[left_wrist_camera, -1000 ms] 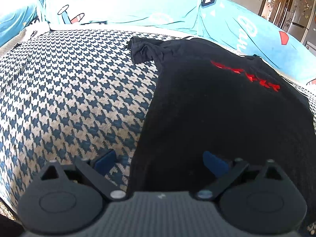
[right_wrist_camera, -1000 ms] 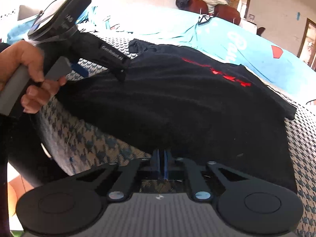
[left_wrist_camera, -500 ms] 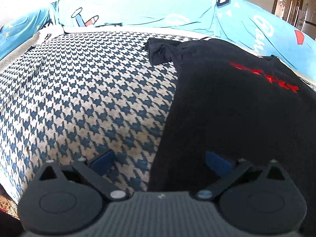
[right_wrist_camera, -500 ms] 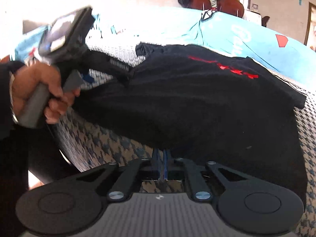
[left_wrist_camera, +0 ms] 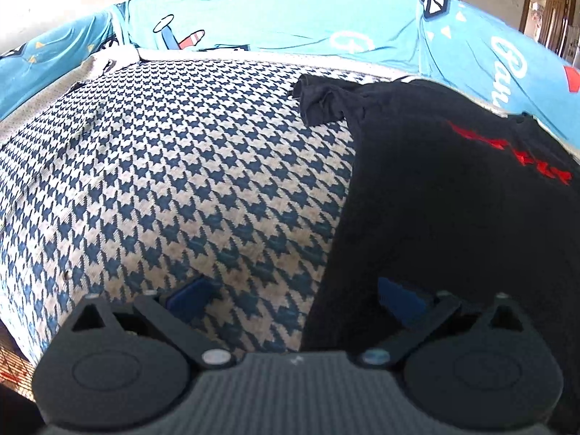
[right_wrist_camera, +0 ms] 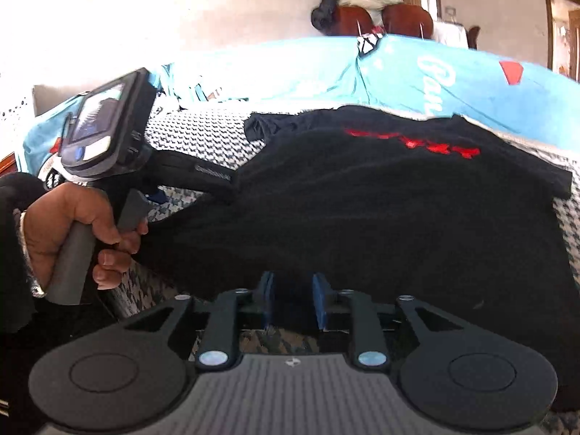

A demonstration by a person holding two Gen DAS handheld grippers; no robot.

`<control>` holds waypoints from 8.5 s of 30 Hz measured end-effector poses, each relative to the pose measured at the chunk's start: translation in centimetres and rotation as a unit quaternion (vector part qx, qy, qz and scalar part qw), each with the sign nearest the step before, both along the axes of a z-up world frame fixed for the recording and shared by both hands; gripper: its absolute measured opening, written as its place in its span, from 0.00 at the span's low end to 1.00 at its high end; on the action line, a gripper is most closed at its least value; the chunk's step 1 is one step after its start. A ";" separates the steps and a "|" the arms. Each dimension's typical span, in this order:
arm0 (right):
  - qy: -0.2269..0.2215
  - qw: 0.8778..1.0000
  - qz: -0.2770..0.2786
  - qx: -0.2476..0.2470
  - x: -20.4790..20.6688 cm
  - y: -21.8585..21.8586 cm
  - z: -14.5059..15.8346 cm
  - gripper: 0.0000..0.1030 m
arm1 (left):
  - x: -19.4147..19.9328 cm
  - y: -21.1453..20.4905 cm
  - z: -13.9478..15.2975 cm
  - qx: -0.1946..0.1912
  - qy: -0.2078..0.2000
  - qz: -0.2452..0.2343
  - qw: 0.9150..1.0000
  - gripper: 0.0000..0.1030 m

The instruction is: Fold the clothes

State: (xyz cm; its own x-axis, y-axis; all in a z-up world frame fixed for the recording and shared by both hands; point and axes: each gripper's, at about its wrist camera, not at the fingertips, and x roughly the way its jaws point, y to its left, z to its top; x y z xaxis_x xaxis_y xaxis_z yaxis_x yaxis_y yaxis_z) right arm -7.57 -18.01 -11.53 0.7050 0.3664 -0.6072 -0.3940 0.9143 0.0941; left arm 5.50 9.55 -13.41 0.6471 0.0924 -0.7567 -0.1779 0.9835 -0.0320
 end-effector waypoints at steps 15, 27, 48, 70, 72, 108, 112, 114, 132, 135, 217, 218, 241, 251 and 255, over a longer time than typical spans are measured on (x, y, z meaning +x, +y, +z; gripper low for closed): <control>0.044 0.998 -0.041 -0.012 -4.0 -4.8 -0.7 0.24 | -4.2 -3.0 2.2 -0.062 -0.028 -0.119 0.991 1.00; 0.070 0.994 -0.080 -0.020 -3.4 -6.6 -1.4 0.26 | -8.0 -5.7 2.1 -0.073 -0.024 -0.211 0.974 1.00; -0.004 0.992 -0.119 -0.041 -0.1 -6.7 -1.0 0.27 | -12.1 -10.6 0.9 -0.027 0.001 -0.338 0.941 1.00; 0.003 0.995 -0.092 -0.034 -2.5 -7.9 -0.2 0.39 | -8.7 -7.3 1.1 -0.029 -0.012 -0.223 0.974 1.00; 0.004 0.996 -0.074 -0.041 -3.2 -7.5 -0.4 0.39 | -8.4 -7.3 1.1 -0.030 -0.012 -0.219 0.975 1.00; 0.027 0.990 -0.118 0.066 4.3 -7.4 -1.1 0.41 | -7.9 -5.8 1.3 -0.062 -0.014 -0.207 0.976 1.00; 0.012 0.995 -0.091 0.047 2.0 -6.9 -0.1 0.41 | -7.6 -5.5 1.2 -0.059 -0.015 -0.199 0.978 1.00; 0.010 0.997 -0.063 0.043 0.9 -6.1 0.1 0.41 | -7.5 -5.6 1.2 -0.051 -0.017 -0.197 0.979 1.00; -0.034 0.994 0.005 -0.100 -0.9 -0.8 -3.0 0.40 | -5.9 -4.6 0.9 -0.068 -0.011 -0.168 0.983 1.00; -0.038 0.995 -0.002 -0.098 -0.8 -0.9 -3.0 0.33 | -5.9 -4.5 0.9 -0.072 -0.011 -0.168 0.983 1.00; -0.015 0.971 -0.234 0.047 -3.4 -9.7 1.0 0.31 | -11.2 -9.1 0.9 -0.043 0.014 -0.298 0.954 1.00; -0.011 0.973 -0.227 0.044 -3.0 -9.4 0.8 0.33 | -11.2 -8.9 1.0 -0.048 0.012 -0.297 0.954 1.00; 0.049 0.977 -0.209 -0.017 -4.0 -7.9 -1.3 0.42 | -11.0 -8.9 0.5 0.031 0.029 -0.267 0.963 1.00; 0.011 0.985 -0.166 0.048 -4.4 -7.5 0.0 0.42 | -9.5 -4.5 1.5 -0.046 0.019 -0.176 0.983 1.00; 0.015 0.992 -0.099 0.072 -4.2 -5.7 0.1 0.41 | -8.8 -3.8 1.3 -0.041 0.019 -0.152 0.987 1.00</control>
